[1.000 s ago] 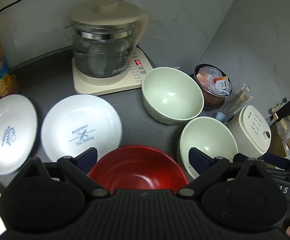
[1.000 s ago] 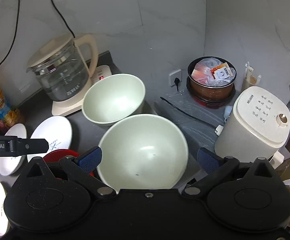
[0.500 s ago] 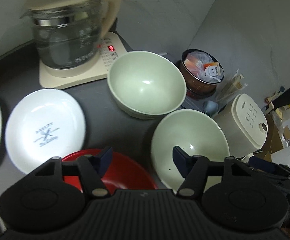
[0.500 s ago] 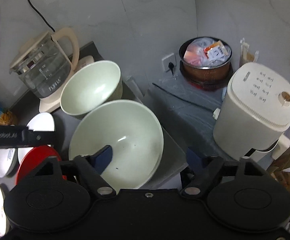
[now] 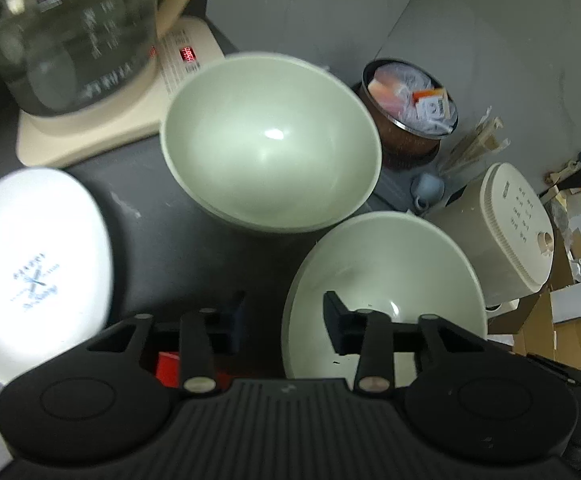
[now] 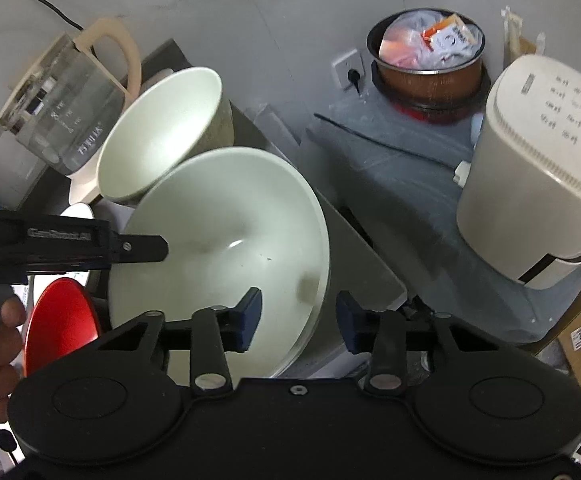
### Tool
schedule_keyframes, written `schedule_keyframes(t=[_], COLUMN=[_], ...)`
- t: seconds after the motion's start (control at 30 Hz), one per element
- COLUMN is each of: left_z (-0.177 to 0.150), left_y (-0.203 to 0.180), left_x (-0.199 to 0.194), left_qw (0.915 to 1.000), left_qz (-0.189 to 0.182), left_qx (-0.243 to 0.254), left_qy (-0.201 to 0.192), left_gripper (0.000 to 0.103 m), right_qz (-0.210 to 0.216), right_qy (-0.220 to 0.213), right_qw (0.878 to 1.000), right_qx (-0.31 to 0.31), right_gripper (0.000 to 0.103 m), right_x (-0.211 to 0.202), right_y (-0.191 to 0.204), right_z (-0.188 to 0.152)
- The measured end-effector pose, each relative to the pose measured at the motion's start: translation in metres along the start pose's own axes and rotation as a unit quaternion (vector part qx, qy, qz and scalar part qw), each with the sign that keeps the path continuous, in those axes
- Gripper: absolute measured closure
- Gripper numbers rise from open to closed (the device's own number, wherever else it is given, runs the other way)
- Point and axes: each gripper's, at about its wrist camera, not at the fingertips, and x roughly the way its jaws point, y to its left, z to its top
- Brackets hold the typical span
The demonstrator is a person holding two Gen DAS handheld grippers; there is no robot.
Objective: Organize plates and bowls
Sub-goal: 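Close the right tool on the pale green bowl rim and lift it, then carry the pale green bowl with the right tool and lower it into the red bowl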
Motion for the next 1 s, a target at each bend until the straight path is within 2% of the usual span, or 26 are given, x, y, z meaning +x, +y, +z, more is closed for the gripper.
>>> schedule_keyframes(t=[0.13, 0.2, 0.3, 0.53, 1.0], left_z=[0.005, 0.005, 0.006, 0.007, 0.005], left_y=[0.001, 0.0, 0.0, -0.003, 0.003], left_x=[0.023, 0.029, 0.031, 0.016, -0.04], left_qw=[0.9995, 0.9992, 0.999, 0.999, 0.9976], left_qz=[-0.003, -0.004, -0.003, -0.022, -0.069], left_qx=[-0.01, -0.01, -0.01, -0.004, 0.007], left_qy=[0.031, 0.038, 0.044, 0.038, -0.008], left_gripper=[0.088, 0.092, 0.093, 0.093, 0.093], right_qz=[-0.003, -0.003, -0.007, -0.024, -0.033], right_qy=[0.002, 0.003, -0.007, -0.037, -0.107], right_qw=[1.0, 1.0, 1.0, 0.999, 0.994], right_qx=[0.006, 0.016, 0.024, 0.013, -0.002], right_gripper=[0.078, 0.079, 0.086, 0.086, 0.087], right_x=[0.006, 0.006, -0.001, -0.025, -0.077], right_y=[-0.001, -0.002, -0.005, 0.006, 0.042], right_z=[0.002, 0.004, 0.005, 0.001, -0.004])
